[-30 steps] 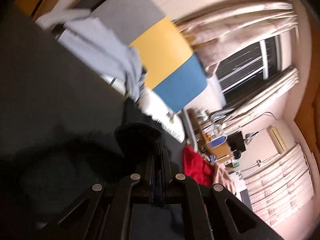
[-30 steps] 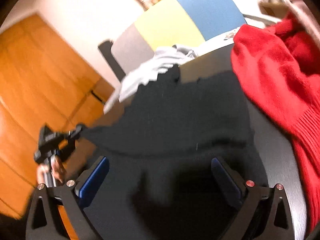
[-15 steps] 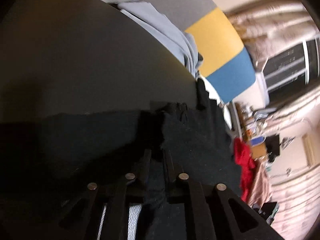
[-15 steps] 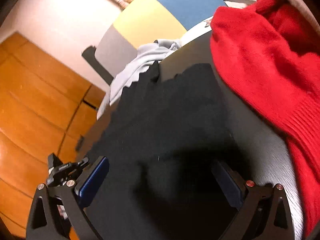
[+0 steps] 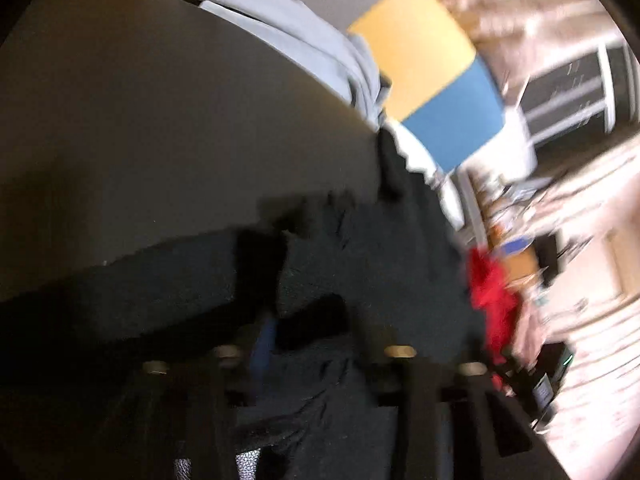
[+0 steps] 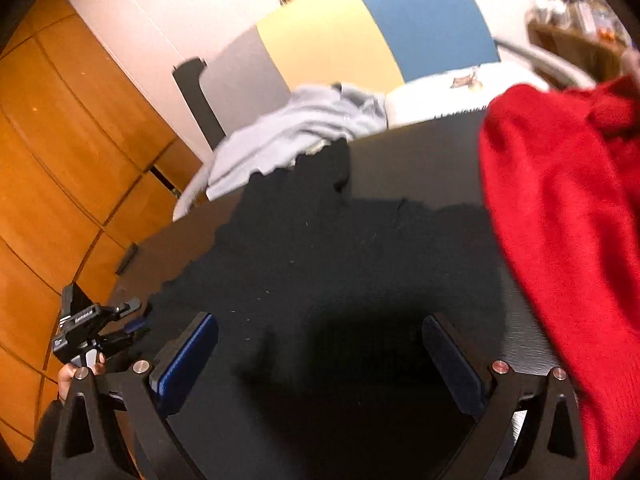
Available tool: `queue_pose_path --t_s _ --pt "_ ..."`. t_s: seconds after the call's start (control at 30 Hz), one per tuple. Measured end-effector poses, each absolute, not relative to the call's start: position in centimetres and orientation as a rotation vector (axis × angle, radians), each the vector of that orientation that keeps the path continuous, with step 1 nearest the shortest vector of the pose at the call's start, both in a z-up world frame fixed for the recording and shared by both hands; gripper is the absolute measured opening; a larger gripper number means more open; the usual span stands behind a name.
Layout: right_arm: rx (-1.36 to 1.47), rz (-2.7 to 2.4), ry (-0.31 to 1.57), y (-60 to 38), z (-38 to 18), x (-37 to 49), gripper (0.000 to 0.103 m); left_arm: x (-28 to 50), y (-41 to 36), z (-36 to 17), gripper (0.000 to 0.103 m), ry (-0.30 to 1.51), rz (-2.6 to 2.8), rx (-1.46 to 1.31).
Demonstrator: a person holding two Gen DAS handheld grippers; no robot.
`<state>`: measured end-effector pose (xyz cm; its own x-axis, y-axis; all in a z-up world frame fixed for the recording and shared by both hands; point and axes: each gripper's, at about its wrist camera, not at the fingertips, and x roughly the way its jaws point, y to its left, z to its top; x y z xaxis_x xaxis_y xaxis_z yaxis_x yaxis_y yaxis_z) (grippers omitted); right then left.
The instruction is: Fold clothes
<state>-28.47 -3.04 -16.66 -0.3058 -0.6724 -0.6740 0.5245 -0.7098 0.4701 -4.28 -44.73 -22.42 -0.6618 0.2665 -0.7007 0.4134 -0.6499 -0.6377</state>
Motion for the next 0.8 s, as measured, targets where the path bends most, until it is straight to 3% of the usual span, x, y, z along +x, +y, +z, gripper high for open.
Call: queue_pose_path --t_s 0.03,0.17,0.27,0.3,0.4,0.5,0.63,0.8 --pt "1.186 -2.065 -0.187 -3.5 -17.2 -28.9 0.103 -3.8 -44.7 -21.4 0.0 1.326 -2.524 1.2" --pt "1.17 -2.093 -0.073 -4.5 -18.3 -29.2 0.103 -1.8 -45.5 -18.5 0.001 1.471 -2.606 1.058" --pt "1.112 -2.113 0.034 -5.0 -19.0 -28.4 0.103 -1.5 -47.1 -19.6 0.002 1.267 -2.408 1.159" --pt "1.105 -2.12 0.056 -5.2 -19.1 -28.3 0.103 -1.5 -47.7 -20.2 0.01 1.193 -2.317 1.194" --pt "1.1 -2.126 0.089 -5.6 -19.3 -28.2 0.103 -1.5 -48.8 -21.5 0.016 1.244 -2.216 1.189" --pt "1.099 -2.099 0.046 -5.1 -19.2 -28.6 0.103 -2.7 -47.9 -19.7 0.025 1.232 -2.324 1.098" --pt "1.115 -2.016 -0.073 -4.8 -17.5 -30.4 0.103 -8.3 -44.5 -17.2 0.04 0.994 -2.588 1.158" --pt "1.035 -1.98 -0.131 -6.8 -14.6 -35.8 0.102 -16.4 -43.3 -17.0 0.042 0.854 -2.697 1.264"
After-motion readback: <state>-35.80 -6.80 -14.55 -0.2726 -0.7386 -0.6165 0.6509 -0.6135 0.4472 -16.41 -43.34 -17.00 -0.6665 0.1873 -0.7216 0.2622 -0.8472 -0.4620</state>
